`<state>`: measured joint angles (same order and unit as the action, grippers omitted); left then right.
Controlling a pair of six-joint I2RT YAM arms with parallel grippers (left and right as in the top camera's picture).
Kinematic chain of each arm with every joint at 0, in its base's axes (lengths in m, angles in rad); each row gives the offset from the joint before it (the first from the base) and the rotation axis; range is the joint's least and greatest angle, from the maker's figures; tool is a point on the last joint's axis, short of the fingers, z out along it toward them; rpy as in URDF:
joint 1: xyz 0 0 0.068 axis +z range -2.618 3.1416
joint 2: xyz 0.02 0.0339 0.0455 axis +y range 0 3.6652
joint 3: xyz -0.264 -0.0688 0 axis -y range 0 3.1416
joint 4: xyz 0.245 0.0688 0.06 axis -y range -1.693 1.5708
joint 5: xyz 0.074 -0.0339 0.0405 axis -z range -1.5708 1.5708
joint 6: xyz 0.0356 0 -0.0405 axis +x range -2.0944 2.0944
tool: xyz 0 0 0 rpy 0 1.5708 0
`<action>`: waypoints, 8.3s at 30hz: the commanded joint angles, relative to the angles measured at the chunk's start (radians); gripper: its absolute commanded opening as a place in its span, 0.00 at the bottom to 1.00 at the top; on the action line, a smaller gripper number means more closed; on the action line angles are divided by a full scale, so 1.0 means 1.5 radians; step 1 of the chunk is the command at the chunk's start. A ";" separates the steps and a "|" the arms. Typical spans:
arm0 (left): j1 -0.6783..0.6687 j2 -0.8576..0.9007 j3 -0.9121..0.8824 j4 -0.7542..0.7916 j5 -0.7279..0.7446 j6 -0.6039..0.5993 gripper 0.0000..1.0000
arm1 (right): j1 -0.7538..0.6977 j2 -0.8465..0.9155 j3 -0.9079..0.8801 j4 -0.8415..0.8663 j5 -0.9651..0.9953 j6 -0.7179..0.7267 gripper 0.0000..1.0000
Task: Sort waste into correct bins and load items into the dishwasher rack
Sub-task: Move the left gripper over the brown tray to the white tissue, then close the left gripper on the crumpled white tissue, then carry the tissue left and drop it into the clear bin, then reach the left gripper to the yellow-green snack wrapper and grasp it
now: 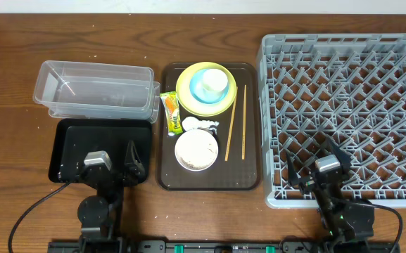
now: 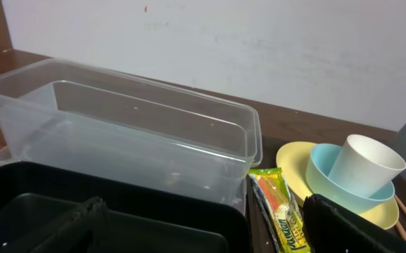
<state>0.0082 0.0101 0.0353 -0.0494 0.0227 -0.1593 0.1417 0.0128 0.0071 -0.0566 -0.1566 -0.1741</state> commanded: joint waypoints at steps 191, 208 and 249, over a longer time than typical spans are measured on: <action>0.041 1.173 0.852 -0.271 -0.098 -0.102 0.55 | 0.005 0.002 -0.001 -0.003 -0.001 -0.007 0.99; -0.068 0.991 0.852 -0.475 0.047 -0.147 0.47 | 0.005 0.002 -0.001 -0.003 -0.001 -0.007 0.99; -0.254 1.145 0.754 -0.320 -0.029 -0.174 0.28 | 0.005 0.002 -0.001 -0.003 -0.001 -0.007 0.99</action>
<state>-0.3717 1.7039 1.1709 -0.5423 -0.0040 -0.4156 0.1417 0.0174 0.0071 -0.0570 -0.1562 -0.1741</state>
